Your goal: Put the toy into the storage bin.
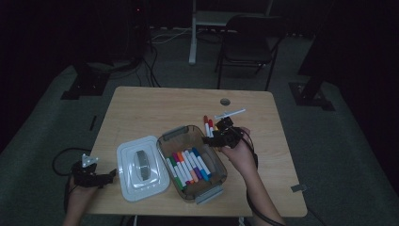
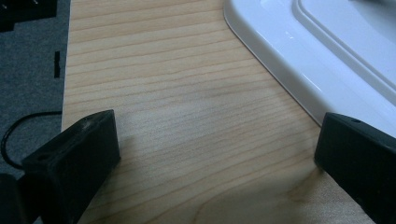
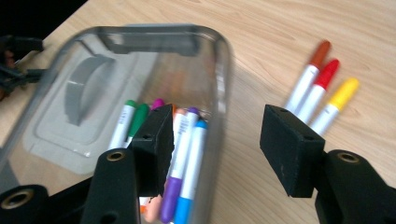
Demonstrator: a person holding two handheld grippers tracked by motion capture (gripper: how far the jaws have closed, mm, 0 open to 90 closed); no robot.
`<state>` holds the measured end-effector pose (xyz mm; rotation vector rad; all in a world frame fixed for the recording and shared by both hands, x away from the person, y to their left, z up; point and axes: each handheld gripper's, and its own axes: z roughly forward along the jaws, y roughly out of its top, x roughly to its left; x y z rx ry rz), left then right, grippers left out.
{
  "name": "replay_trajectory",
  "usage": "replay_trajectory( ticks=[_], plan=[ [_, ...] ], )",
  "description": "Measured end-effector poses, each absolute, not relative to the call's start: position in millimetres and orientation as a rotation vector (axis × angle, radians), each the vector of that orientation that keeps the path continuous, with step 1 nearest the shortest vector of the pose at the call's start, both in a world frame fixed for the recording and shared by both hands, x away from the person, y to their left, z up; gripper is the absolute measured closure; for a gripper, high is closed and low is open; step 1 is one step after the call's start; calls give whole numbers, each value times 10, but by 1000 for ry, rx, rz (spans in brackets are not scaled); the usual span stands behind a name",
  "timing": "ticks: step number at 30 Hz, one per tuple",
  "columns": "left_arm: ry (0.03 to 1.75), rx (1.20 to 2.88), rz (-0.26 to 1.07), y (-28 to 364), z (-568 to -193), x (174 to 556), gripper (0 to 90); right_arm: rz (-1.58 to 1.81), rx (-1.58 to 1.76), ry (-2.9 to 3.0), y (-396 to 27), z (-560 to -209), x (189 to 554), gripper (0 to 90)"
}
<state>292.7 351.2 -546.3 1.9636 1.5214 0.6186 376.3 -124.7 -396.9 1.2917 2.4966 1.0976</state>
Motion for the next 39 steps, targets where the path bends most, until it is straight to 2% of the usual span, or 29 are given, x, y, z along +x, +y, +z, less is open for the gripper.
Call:
replay_trajectory(
  ticks=[8,12,16,23,32,36,39],
  plan=[
    [1524,1961,617,3510,-5463,2926,5,1043,1468,2387,-1520,-4158,3909,429],
    [1523,1961,617,3510,-5464,2926,5,992,1542,2351,-1581,-4284,3979,399],
    [1524,1961,617,3510,-5464,2926,5,974,1584,2349,-1645,-4441,4067,430],
    [1524,1961,617,3510,-5463,2926,5,946,1653,2347,-1685,-4675,4200,388],
    [1523,1963,616,3511,-5463,2926,5,917,1706,2343,-1632,-4799,4358,210],
    [1523,1960,617,3510,-5464,2926,5,927,1706,2332,-1594,-4812,4429,219],
    [1523,1963,616,3511,-5463,2926,5,912,1719,2302,-1580,-4808,4486,263]
  ],
)
